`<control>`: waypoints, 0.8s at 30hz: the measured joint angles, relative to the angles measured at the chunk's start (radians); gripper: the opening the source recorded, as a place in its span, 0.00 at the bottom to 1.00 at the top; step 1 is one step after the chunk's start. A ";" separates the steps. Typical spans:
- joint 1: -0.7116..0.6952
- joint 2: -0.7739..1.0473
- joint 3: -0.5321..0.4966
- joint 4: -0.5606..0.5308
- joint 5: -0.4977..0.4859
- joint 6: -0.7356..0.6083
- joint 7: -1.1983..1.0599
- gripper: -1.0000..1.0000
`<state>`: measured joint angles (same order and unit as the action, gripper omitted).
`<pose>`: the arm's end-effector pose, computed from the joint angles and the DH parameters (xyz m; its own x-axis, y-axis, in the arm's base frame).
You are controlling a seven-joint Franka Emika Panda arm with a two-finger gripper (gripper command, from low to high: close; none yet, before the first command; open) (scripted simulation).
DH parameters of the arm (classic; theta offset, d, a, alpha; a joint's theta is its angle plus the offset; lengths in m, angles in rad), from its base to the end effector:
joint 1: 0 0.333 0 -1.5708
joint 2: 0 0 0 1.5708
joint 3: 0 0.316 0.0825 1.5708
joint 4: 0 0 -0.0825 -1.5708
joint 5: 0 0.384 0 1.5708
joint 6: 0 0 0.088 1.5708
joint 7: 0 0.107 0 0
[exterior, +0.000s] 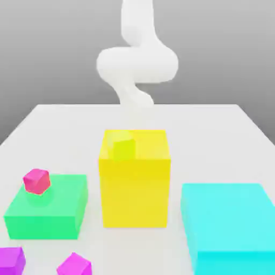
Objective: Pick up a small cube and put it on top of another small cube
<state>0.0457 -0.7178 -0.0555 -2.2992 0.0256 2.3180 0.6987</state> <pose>0.3765 -0.0108 0.6831 0.5700 -0.6718 0.4730 -0.4742 -0.7391 -0.4784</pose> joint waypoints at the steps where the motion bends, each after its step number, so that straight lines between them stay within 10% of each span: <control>1: 0.020 0.035 -0.024 0.000 0.011 0.008 -0.044 0.50; 24: 0.187 0.789 -0.321 0.006 0.351 0.178 -1.049 0.50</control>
<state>0.2329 0.0714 -0.3765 -2.2937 0.3767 2.4962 -0.3499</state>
